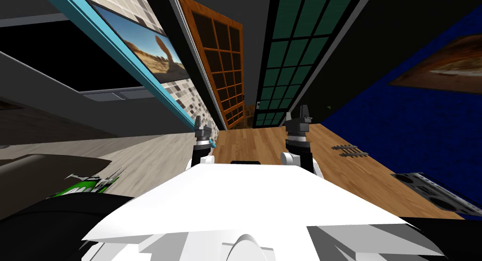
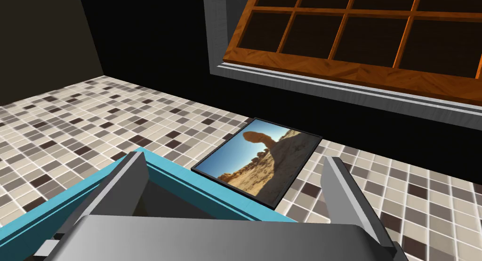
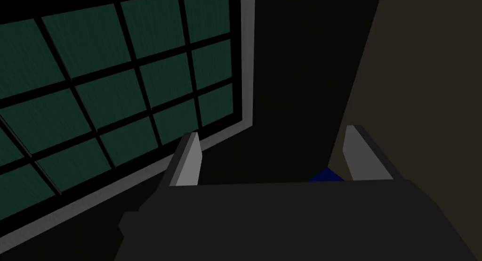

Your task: Push the door open

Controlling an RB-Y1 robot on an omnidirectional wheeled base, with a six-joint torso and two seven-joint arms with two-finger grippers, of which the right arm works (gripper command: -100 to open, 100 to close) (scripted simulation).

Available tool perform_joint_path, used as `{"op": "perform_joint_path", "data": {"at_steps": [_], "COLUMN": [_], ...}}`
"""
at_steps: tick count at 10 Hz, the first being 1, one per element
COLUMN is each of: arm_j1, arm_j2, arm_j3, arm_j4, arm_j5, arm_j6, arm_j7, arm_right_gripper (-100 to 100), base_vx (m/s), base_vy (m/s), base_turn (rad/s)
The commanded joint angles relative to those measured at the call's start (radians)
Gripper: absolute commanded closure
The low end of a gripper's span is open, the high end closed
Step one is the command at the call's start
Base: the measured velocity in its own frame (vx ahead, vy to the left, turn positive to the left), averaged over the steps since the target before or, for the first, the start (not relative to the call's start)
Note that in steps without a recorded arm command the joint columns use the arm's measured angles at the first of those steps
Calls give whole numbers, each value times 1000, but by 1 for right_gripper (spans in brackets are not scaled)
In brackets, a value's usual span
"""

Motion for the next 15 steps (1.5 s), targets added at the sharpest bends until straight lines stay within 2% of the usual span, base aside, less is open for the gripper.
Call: {"op": "perform_joint_path", "data": {"at_steps": [1, 6, 15], "arm_j1": [-6, -28, -66], "arm_j2": [-9, -33, -60], "arm_j3": [12, 51, 119], "arm_j4": [30, 131, 304], "arm_j5": [-20, -87, -203], "arm_j6": [-12, -53, -124], "arm_j7": [-22, -97, -226], "arm_right_gripper": [-100, -100, -100], "base_vx": [76, 156, 119], "base_vy": [-19, -40, -39], "base_turn": [34, 45, 39]}}
